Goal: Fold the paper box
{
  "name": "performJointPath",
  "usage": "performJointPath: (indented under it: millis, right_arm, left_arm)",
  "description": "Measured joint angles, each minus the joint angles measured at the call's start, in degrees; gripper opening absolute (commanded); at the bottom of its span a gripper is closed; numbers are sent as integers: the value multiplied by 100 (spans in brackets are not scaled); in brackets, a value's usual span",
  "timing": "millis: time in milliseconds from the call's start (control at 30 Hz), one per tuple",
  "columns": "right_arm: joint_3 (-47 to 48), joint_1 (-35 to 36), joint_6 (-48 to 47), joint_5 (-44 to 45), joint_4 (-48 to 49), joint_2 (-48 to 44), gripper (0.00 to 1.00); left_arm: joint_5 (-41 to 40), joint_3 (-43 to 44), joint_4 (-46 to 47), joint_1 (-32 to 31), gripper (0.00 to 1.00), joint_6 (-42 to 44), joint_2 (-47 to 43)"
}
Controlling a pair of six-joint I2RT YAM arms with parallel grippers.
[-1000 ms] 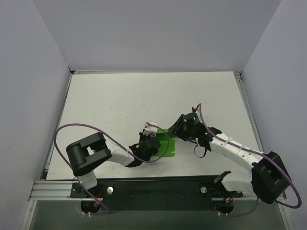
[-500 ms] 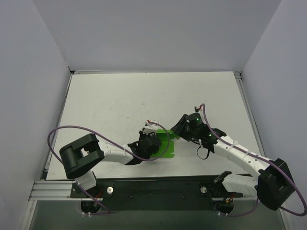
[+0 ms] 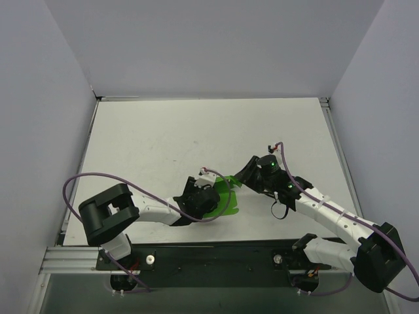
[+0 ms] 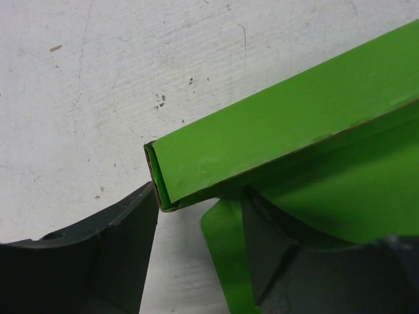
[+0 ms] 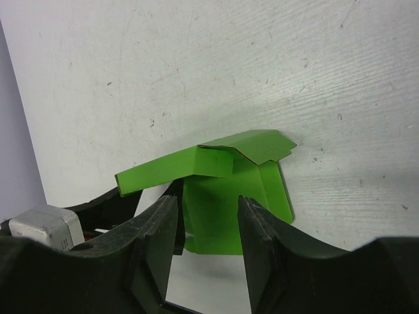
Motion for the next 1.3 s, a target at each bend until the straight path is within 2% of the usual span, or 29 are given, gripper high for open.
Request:
performJointPath:
  millis: [67,133,233,367,500,600,733,967,1300]
  right_arm:
    - [0,0,0,0,-4,0,42]
    - [0,20,0,0,-13,0,43]
    - [0,39,0,0,-15,0,43]
    - [0,70,0,0,-15,0,43]
    - [0,111,-2,-2,-13,0,43]
    - [0,114,0,-2,-2,9,43]
    - [15,149,0,-2,57,120,43]
    - [61,151,0,-63,103,365,43]
    - [369,149,-111,-17,210,822,43]
  left_arm:
    - [26,-2,-17,-26,74,-4,-85]
    - [39,-4,-20,-52,84,-9,-203]
    - [48,-15,-17,-74,87,-24,-413]
    - [162,-221,50,-94,88,0,-822]
    - [507,-769,367,-39,88,129,-1609]
    - [1147,-1399,796,398,87,116,-2441]
    - [1930,-1921,1338,973,86,157,-2839]
    - [3029,-2133,2068,1231,80,267,-2496]
    - [3296,-2022,2430,1257,66,337,-1781]
